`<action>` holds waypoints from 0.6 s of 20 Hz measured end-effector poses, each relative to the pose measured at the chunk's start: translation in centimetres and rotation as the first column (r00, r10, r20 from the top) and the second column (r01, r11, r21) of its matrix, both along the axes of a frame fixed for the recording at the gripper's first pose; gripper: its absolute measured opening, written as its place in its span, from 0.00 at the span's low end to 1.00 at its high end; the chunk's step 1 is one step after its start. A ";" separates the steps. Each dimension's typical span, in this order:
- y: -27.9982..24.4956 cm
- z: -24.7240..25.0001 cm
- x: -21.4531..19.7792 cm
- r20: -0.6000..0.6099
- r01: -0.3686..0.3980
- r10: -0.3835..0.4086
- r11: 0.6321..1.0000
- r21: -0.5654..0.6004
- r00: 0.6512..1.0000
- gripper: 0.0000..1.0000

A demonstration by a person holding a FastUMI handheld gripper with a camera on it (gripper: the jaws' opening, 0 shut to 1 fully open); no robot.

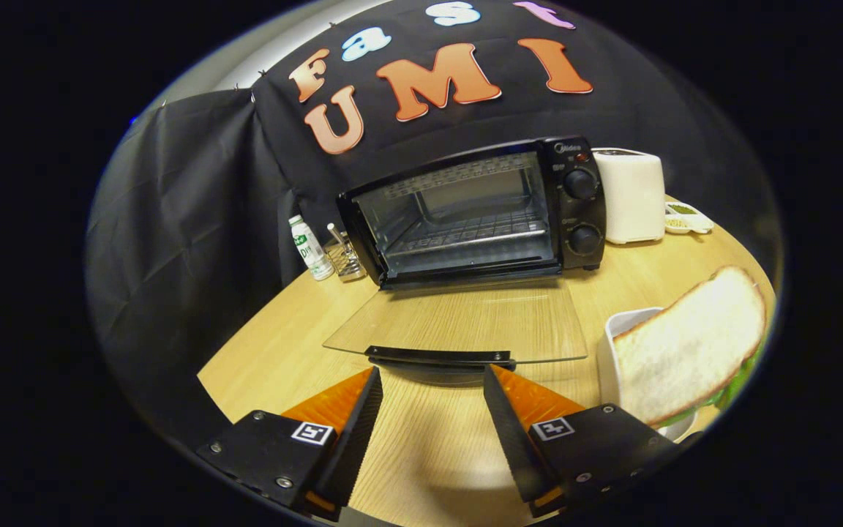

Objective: Open the toaster oven, put the food inside, and close the toaster oven door.

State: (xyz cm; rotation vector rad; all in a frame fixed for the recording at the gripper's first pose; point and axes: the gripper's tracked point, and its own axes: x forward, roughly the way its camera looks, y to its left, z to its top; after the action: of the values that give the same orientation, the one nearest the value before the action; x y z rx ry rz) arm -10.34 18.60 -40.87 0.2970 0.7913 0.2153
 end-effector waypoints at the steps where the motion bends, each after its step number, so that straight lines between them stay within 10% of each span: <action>1: -1.3 1.6 0.0 0.013 0.004 -0.004 1.000 -0.009 1.000 0.87; 12: -19.2 5.8 -0.4 -0.071 0.246 -0.247 0.969 -0.019 0.966 0.93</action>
State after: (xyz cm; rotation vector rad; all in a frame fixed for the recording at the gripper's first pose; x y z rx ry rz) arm -10.69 -0.58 -35.03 0.3926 0.8189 -0.0343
